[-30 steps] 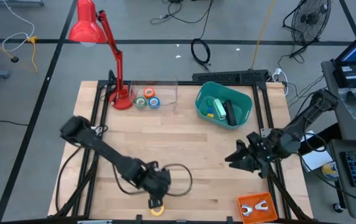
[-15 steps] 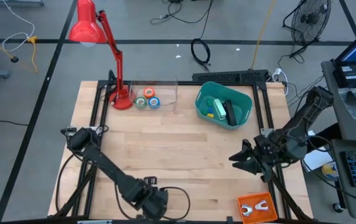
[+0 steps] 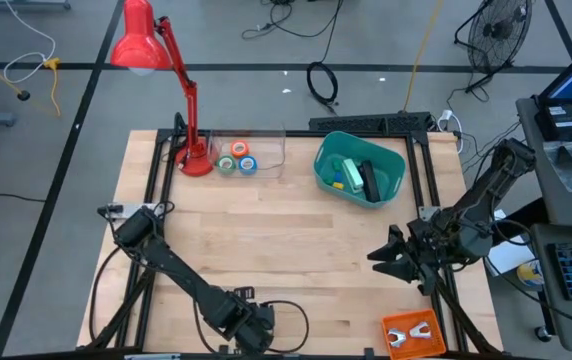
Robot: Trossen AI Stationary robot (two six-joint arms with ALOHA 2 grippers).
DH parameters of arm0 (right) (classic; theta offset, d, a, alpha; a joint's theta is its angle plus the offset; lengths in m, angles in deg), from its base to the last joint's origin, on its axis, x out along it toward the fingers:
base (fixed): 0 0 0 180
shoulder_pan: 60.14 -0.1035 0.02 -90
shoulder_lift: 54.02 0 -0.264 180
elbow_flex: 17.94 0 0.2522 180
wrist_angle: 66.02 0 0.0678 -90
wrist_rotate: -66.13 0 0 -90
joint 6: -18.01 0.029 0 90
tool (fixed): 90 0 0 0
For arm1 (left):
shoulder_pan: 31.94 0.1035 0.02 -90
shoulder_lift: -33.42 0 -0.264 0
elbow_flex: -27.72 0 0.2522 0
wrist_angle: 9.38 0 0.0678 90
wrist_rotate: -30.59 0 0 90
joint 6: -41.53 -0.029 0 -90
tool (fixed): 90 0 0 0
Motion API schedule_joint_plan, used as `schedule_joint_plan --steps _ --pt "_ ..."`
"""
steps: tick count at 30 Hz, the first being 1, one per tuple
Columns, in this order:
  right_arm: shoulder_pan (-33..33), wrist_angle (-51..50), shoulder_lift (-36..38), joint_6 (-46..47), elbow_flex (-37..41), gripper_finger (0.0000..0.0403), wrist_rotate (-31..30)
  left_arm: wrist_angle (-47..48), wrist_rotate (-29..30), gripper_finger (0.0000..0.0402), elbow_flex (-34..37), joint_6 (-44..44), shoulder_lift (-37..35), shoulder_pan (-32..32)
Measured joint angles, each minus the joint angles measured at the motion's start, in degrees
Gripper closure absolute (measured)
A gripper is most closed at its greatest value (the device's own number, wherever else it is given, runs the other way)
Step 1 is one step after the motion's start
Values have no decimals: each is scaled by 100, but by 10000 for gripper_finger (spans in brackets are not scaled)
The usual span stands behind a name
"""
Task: Pick and place Stapler, Stapler remover, tape
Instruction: Put the yellow tape into the transparent bin
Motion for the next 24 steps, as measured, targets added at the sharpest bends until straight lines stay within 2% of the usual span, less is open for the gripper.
schedule_joint_plan --steps 7,24 --pt "0 29 0 2 0 252 8 299 233 215 1 -6 22 44" --pt "0 64 0 -2 0 252 8 -4 -66 215 2 18 246 -48"
